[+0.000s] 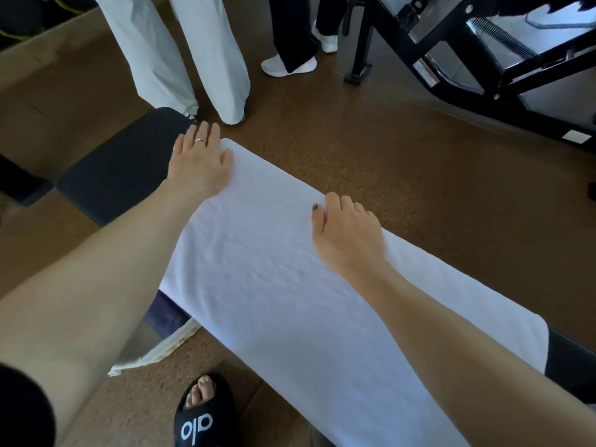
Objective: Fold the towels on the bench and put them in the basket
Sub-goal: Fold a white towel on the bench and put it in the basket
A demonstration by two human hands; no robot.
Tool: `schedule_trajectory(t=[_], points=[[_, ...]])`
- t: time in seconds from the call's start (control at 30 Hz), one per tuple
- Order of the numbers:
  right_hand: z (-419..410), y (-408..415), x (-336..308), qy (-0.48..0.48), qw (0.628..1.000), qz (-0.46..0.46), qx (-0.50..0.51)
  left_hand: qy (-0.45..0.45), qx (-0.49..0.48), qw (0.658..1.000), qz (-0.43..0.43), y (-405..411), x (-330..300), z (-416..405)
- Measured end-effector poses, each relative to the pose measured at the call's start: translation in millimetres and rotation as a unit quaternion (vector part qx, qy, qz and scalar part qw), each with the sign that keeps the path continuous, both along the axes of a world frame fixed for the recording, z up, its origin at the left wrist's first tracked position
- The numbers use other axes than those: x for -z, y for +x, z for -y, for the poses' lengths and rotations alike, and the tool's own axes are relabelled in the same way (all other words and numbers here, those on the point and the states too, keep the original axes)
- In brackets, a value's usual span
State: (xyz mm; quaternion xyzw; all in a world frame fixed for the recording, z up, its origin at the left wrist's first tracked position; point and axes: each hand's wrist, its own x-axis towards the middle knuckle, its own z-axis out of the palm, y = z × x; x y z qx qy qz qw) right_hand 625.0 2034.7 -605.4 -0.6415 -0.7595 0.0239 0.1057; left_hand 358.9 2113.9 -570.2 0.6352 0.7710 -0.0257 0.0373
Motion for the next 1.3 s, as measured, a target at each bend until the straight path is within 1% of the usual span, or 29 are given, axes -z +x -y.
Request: schedule_trajectory(t=[0.03, 0.07, 0.1, 0.13, 0.2, 0.27, 0.33, 0.4, 0.47, 0.53, 0.6, 0.63, 0.67, 0.73, 0.77, 0.8, 0.83, 0.87, 0.93, 1.0, 1.07, 1.1, 1.13, 1.2, 1.23, 1.3], points=[[-1, 0, 0, -0.003, 1.0, -0.001, 0.0, 0.034, 0.012, 0.999, -0.021, 6, -3, 8], [-1, 0, 0, -0.005, 1.0, 0.0, 0.002, 0.066, 0.05, 0.996, -0.03, 16, -7, 18], [-2, 0, 0, -0.008, 1.0, 0.002, 0.004, 0.084, 0.104, 0.991, -0.022, 27, -10, 29], [-2, 0, 0, -0.01, 1.0, 0.003, 0.004, 0.081, 0.164, 0.983, -0.003, 40, -13, 43], [-1, -1, 2, -0.006, 1.0, 0.004, 0.003, 0.029, 0.258, 0.965, 0.032, 58, -9, 70], [-1, -1, 1, 0.002, 1.0, 0.0, 0.001, -0.027, 0.285, 0.957, 0.046, 55, 2, 92], [0, 1, 0, -0.013, 1.0, 0.003, -0.002, -0.035, 0.243, 0.968, 0.058, 33, 10, 103], [-1, 1, 0, -0.019, 1.0, 0.008, 0.0, -0.026, 0.151, 0.986, 0.069, -1, 14, 107], [-2, -1, -2, -0.022, 0.999, 0.033, 0.008, -0.02, 0.045, 0.996, 0.071, -36, 14, 113], [0, -9, -9, -0.022, 0.998, 0.061, 0.001, -0.008, -0.051, 0.996, 0.072, -59, 13, 125], [12, -26, -20, -0.024, 0.998, 0.043, -0.049, 0.012, -0.116, 0.991, 0.069, -60, 10, 139], [22, -37, -25, -0.03, 0.996, 0.022, -0.086, 0.029, -0.118, 0.99, 0.065, -53, 7, 147], [33, -49, -28, -0.041, 0.992, 0.002, -0.12, 0.047, -0.091, 0.993, 0.066, -42, 3, 154], [55, -68, -25, -0.07, 0.984, -0.015, -0.165, 0.05, 0.034, 0.994, 0.089, -18, 0, 167], [62, -72, -21, -0.077, 0.981, -0.004, -0.178, 0.033, 0.097, 0.99, 0.091, -10, 4, 174], [66, -73, -15, -0.077, 0.979, 0.016, -0.185, 0.012, 0.136, 0.987, 0.083, -7, 10, 179], [68, -72, -11, -0.074, 0.978, 0.036, -0.191, 0.004, 0.14, 0.987, 0.077, -11, 17, 183], [67, -70, -9, -0.071, 0.977, 0.047, -0.194, 0.009, 0.114, 0.99, 0.08, -20, 21, 185], [66, -67, -7, -0.075, 0.976, 0.055, -0.196, 0.038, 0.017, 0.995, 0.087, -41, 26, 193], [66, -69, -8, -0.082, 0.976, 0.058, -0.195, 0.049, -0.077, 0.99, 0.106, -56, 29, 203], [66, -73, -10, -0.084, 0.977, 0.054, -0.19, 0.069, -0.142, 0.973, 0.171, -59, 28, 211], [64, -76, -12, -0.072, 0.979, 0.044, -0.184, 0.091, -0.173, 0.956, 0.22, -58, 26, 212], [59, -79, -16, -0.052, 0.983, 0.028, -0.176, 0.118, -0.212, 0.931, 0.273, -57, 23, 210], [40, -88, -25, -0.027, 0.986, -0.014, -0.164, 0.159, -0.312, 0.864, 0.362, -59, 20, 201], [29, -94, -31, -0.031, 0.986, -0.038, -0.161, 0.162, -0.356, 0.828, 0.401, -61, 18, 196], [5, -106, -43, -0.046, 0.985, -0.071, -0.15, 0.151, -0.406, 0.766, 0.475, -65, 17, 189]])
